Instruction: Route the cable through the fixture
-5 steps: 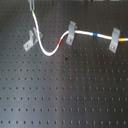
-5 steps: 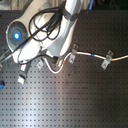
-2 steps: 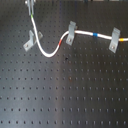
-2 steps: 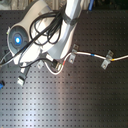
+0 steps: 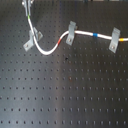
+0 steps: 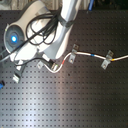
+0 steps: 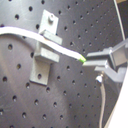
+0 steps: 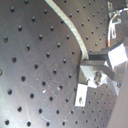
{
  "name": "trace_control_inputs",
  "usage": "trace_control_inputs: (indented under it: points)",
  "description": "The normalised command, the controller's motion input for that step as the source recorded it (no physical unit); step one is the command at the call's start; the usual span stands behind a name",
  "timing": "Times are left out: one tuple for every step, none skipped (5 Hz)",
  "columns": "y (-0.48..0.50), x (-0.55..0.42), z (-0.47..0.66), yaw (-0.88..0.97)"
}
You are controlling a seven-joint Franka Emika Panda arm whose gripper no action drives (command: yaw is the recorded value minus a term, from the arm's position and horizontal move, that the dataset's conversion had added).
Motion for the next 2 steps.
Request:
trace_control_inputs:
  points:
    - [0.261, 0.072, 0.37, 0.14]
    - [0.053, 0.144, 0.39, 0.0]
